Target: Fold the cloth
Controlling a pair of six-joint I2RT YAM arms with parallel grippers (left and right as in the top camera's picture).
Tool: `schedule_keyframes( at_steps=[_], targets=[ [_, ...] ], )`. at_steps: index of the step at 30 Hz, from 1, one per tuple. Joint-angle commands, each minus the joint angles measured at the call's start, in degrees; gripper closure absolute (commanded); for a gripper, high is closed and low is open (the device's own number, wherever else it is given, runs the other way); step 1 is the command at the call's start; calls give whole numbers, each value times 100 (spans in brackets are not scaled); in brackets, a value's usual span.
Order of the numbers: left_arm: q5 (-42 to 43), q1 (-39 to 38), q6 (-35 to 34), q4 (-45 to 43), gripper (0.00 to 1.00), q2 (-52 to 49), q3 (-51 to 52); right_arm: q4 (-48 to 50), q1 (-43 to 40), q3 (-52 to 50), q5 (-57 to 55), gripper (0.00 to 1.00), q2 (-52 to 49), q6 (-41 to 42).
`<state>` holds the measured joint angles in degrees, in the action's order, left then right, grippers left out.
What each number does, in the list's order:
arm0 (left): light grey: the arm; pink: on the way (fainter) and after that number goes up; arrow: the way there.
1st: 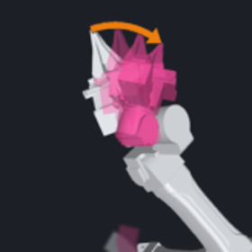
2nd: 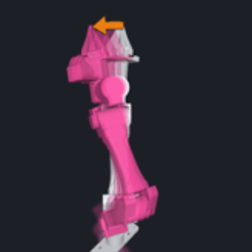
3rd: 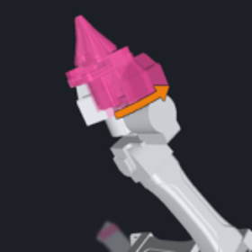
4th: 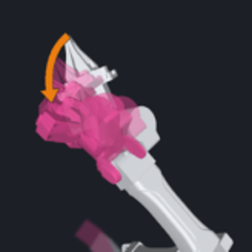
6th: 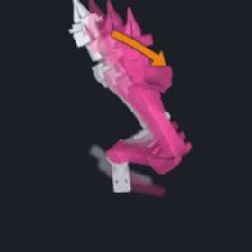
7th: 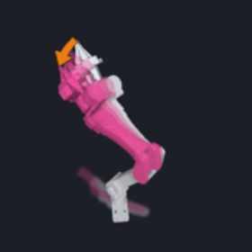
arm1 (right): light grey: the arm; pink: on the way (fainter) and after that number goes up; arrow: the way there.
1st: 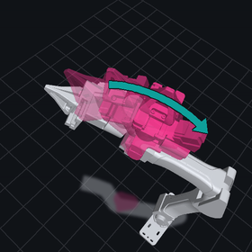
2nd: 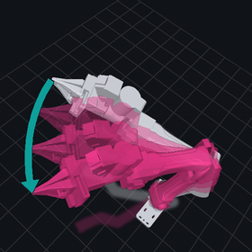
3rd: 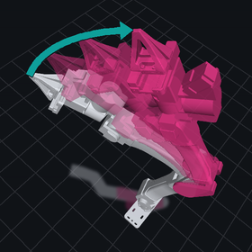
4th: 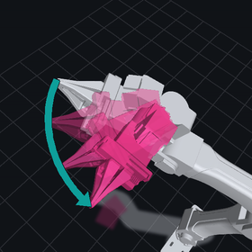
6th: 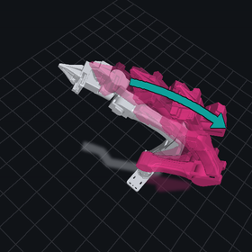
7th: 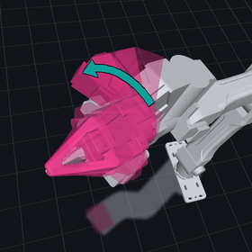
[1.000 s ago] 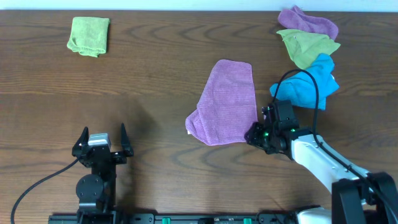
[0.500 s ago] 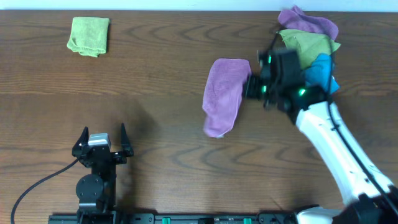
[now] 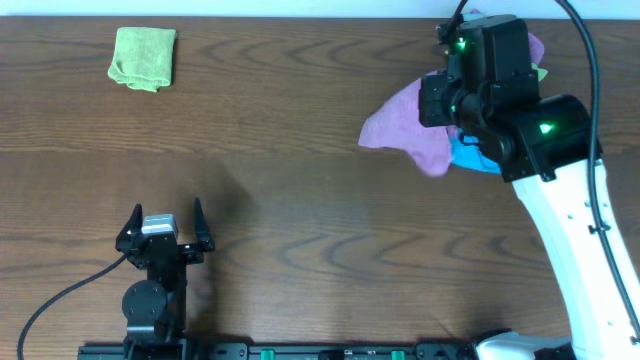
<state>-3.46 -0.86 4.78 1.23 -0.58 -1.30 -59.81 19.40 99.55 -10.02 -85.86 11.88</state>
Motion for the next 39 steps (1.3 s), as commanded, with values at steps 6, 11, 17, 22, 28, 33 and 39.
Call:
schedule_keyframes(
  at_steps=[6,11,17,22,28,33,39],
  targets=[
    [-245,20,59,260,5,33,105,116,-146,308,-1456,99,-37,-695],
    [-245,20,61,260,5,33,105,264,-160,778,-1965,99,-37,-940],
    [-245,20,59,258,5,33,105,850,-144,946,2175,99,-61,-1082],
    [-245,20,59,258,5,33,105,448,-190,946,2457,99,-245,-1056],
    [-245,20,59,258,5,33,105,151,-214,946,-595,99,-577,317],
    [-245,20,59,258,5,33,105,490,-214,946,-1593,99,-901,496],
    [-245,20,59,258,5,33,105,855,-162,949,-1641,98,-970,343]
  ],
)
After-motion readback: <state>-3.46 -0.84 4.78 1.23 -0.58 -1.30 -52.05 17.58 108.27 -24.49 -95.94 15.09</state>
